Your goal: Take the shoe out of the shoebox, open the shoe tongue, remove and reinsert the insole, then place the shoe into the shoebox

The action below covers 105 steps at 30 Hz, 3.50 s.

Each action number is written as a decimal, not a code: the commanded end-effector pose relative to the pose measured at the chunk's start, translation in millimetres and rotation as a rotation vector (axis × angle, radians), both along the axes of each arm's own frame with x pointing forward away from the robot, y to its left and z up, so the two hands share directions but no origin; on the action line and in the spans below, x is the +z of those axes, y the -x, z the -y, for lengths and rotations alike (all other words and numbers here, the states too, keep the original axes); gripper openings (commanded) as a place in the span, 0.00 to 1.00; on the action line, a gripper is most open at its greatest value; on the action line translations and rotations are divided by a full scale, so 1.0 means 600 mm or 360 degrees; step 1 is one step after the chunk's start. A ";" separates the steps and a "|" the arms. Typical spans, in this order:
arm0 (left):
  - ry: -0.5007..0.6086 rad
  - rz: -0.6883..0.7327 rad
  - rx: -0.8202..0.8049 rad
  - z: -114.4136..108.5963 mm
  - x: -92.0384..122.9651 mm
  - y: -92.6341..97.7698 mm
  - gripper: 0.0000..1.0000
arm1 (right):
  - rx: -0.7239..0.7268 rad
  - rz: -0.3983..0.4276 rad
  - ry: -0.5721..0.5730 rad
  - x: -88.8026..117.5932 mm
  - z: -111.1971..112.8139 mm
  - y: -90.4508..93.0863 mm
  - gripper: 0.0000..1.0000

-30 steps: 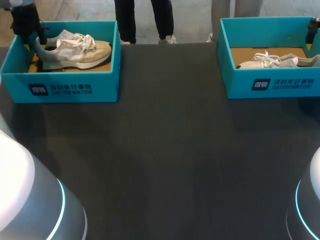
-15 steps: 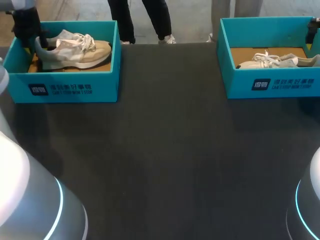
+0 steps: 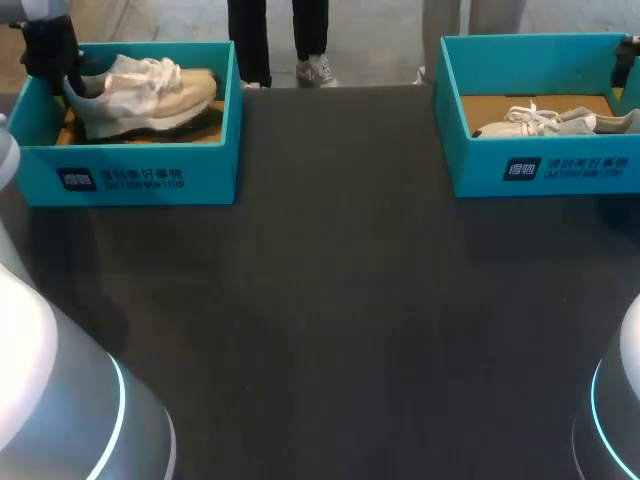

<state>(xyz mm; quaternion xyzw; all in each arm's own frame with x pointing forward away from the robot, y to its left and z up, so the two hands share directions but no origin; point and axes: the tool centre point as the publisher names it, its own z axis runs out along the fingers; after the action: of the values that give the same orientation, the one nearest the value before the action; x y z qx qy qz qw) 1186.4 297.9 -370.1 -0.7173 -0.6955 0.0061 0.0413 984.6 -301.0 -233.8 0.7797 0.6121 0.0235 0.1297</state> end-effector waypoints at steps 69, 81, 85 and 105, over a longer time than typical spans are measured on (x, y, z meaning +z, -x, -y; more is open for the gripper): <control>0.0095 0.0029 -0.0061 0.007 0.330 -0.025 0.00 | 0.0001 0.0003 -0.0003 -0.001 0.000 0.001 1.00; 0.0088 0.0001 -0.0052 0.026 0.327 -0.019 0.00 | 0.0001 0.0003 -0.0003 -0.001 0.000 0.001 1.00; 0.0067 0.0002 -0.0052 0.039 0.331 -0.011 0.00 | 0.0001 0.0003 -0.0003 -0.001 0.000 0.001 1.00; -0.0087 0.0165 -0.0126 0.119 0.378 0.095 0.00 | 0.0001 0.0003 -0.0003 -0.001 0.000 0.001 1.00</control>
<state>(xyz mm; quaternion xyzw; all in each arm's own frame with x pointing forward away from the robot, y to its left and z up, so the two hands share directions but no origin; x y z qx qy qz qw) 1166.7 237.1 -146.4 -0.7412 -0.6689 0.0130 0.0555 984.6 -301.0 -233.8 0.7797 0.6121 0.0235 0.1297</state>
